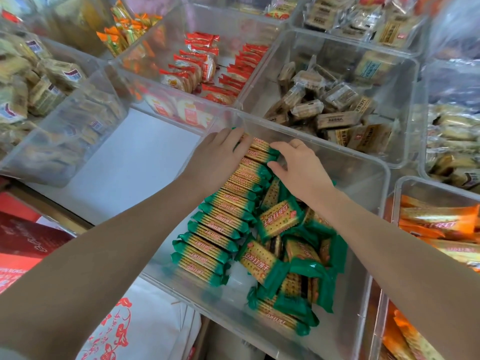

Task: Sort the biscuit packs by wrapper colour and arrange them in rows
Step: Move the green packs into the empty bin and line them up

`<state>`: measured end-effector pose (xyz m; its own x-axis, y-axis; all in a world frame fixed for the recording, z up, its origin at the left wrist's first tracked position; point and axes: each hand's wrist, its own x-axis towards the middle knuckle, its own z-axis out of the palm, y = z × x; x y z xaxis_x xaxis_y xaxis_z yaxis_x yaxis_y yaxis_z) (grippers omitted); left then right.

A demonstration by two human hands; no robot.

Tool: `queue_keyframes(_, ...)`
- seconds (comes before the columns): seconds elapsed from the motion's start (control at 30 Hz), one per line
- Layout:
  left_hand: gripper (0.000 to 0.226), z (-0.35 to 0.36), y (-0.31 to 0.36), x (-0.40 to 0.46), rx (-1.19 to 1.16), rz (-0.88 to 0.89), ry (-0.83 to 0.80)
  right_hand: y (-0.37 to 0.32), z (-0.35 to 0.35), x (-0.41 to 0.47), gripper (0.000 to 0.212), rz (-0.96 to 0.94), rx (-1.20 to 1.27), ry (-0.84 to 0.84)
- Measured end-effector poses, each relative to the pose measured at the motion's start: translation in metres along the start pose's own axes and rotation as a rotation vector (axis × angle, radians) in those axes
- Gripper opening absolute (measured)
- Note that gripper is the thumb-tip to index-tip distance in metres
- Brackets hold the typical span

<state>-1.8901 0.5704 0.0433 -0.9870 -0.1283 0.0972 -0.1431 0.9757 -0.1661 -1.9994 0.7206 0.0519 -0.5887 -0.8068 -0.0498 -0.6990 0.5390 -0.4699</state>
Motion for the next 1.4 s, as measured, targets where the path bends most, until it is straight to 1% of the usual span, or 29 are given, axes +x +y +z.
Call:
queue_keyframes(0.07,0.056,0.004,0.000,0.000,0.001,0.004,-0.054,-0.003,0.002,0.002,0.045,0.018,0.015,-0.040)
queue_keyframes(0.13,0.054,0.008,0.002,0.000,-0.062,-0.027,-0.107,-0.005,0.005,0.004,0.051,0.061,0.053,-0.118)
queue_keyframes(0.17,0.054,0.010,0.002,0.000,-0.078,-0.041,-0.129,-0.005,0.005,0.004,0.053,0.102,0.123,-0.139)
queue_keyframes(0.23,0.057,0.011,0.001,0.002,-0.081,-0.048,-0.142,-0.004,0.004,0.003,0.058,0.218,0.303,-0.124)
queue_keyframes(0.3,0.056,0.007,0.001,0.006,-0.082,-0.046,-0.149,-0.003,0.002,0.001,0.066,0.312,0.394,-0.111)
queue_keyframes(0.37,0.051,0.005,-0.003,0.010,-0.069,-0.034,-0.131,-0.004,0.003,0.001,0.075,0.316,0.412,-0.140)
queue_keyframes(0.43,0.048,0.002,-0.007,0.013,-0.044,-0.022,-0.135,-0.007,0.006,0.003,0.081,0.264,0.347,-0.164)
queue_keyframes(0.47,0.047,0.001,-0.009,0.013,-0.027,-0.016,-0.129,-0.010,0.008,0.004,0.079,0.250,0.314,-0.151)
queue_keyframes(0.57,0.045,0.001,-0.011,0.008,0.039,-0.038,-0.025,-0.015,0.016,0.005,0.058,0.266,0.319,-0.060)
queue_keyframes(0.63,0.043,0.003,-0.010,0.003,0.075,-0.043,-0.025,-0.017,0.020,0.004,0.050,0.267,0.296,-0.041)
queue_keyframes(0.73,0.047,0.011,-0.008,-0.001,0.106,0.041,0.002,-0.015,0.021,0.003,0.052,0.257,0.267,-0.016)
queue_keyframes(0.83,0.052,0.016,-0.007,-0.001,0.078,0.010,0.030,-0.009,0.016,0.004,0.058,0.271,0.199,0.005)
queue_keyframes(0.87,0.054,0.017,-0.005,-0.002,0.070,-0.003,0.031,-0.007,0.015,0.004,0.057,0.298,0.211,-0.015)
queue_keyframes(0.97,0.056,0.015,0.001,0.000,0.030,-0.021,0.033,-0.010,0.015,0.004,0.049,0.351,0.380,-0.066)
queue_keyframes(1.1,0.050,0.012,0.002,0.000,0.049,-0.006,0.031,-0.018,0.018,0.002,0.045,0.298,0.354,-0.108)
queue_keyframes(1.17,0.052,0.015,0.002,-0.001,0.043,0.002,0.053,-0.018,0.012,-0.003,0.047,0.284,0.347,-0.130)
queue_keyframes(1.23,0.055,0.015,0.003,-0.002,0.008,-0.012,0.070,-0.016,-0.001,-0.016,0.043,0.281,0.297,-0.107)
queue_keyframes(1.3,0.056,0.009,0.008,-0.005,-0.065,-0.006,0.081,-0.012,-0.014,-0.035,0.033,0.266,0.262,-0.053)
queue_keyframes(1.4,0.050,-0.006,0.021,-0.017,-0.202,0.084,0.072,-0.012,-0.027,-0.073,0.018,0.263,0.284,0.047)
